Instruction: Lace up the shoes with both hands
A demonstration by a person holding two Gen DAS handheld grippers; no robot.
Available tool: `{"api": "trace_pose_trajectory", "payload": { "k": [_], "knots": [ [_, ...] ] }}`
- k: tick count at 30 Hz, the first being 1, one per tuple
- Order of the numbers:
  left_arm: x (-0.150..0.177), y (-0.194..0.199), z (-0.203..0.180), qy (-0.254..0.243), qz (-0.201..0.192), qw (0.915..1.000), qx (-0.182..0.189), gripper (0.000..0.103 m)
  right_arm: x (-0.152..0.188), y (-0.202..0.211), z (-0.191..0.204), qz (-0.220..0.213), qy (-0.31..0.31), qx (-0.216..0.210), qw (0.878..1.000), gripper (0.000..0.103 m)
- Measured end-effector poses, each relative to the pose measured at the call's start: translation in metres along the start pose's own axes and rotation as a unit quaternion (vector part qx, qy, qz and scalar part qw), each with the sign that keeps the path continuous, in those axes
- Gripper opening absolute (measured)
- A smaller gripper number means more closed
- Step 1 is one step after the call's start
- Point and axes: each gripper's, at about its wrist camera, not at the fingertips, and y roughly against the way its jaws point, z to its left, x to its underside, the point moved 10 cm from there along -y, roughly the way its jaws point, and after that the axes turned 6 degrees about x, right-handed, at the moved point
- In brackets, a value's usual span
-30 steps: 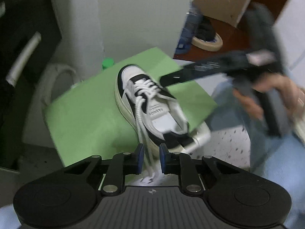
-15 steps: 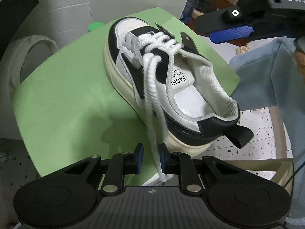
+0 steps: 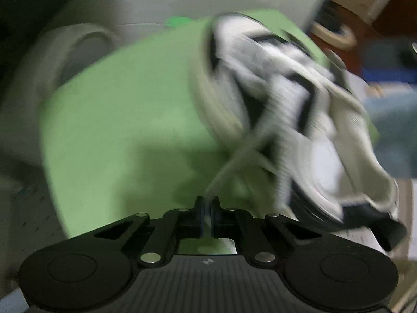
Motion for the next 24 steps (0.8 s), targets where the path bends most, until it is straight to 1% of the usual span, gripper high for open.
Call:
{"api": "trace_pose_trajectory", "payload": {
  "k": [1,3,6,9,12,13,15,17,21,23,24],
  "knots": [
    [-0.003,0.004,0.006,0.015,-0.007,0.9998,-0.005,0.004,0.000,0.000,0.000,0.000,0.001,0.001,1.000,0.066],
    [-0.014,0.023,0.018,0.049,-0.035,0.9981,-0.011,0.004,0.000,0.001,0.001,-0.002,0.004,0.003,1.000,0.066],
    [-0.034,0.054,0.024,0.073,-0.079,0.9942,-0.002,0.004,0.000,0.001,0.003,-0.003,0.009,0.003,1.000,0.066],
    [-0.060,0.083,0.016,0.081,-0.114,0.9898,0.026,0.004,0.000,0.001,0.004,-0.005,0.013,0.005,1.000,0.066],
    [-0.084,0.108,-0.002,0.088,-0.129,0.9852,0.072,0.004,-0.001,0.003,0.003,-0.009,0.011,0.004,1.000,0.066],
    [-0.090,0.114,-0.009,0.093,-0.131,0.9831,0.088,0.004,-0.001,0.004,0.003,-0.010,0.010,0.003,1.000,0.066],
    [-0.099,0.116,-0.019,0.115,-0.121,0.9779,0.125,0.004,-0.003,0.008,0.006,-0.019,0.012,-0.006,1.000,0.066],
    [-0.108,0.114,-0.027,0.139,-0.109,0.9716,0.157,0.004,-0.004,0.015,0.015,-0.032,0.024,-0.027,0.999,0.066],
    [-0.122,0.101,-0.033,0.189,-0.080,0.9593,0.194,0.004,0.003,0.030,0.045,-0.047,0.085,-0.079,0.992,0.066],
    [-0.129,0.095,-0.036,0.209,-0.067,0.9530,0.208,0.004,0.010,0.029,0.058,-0.045,0.112,-0.086,0.989,0.064],
    [-0.130,0.094,-0.038,0.214,-0.061,0.9516,0.211,0.004,0.013,0.027,0.063,-0.042,0.121,-0.086,0.988,0.058]
  ]
}}
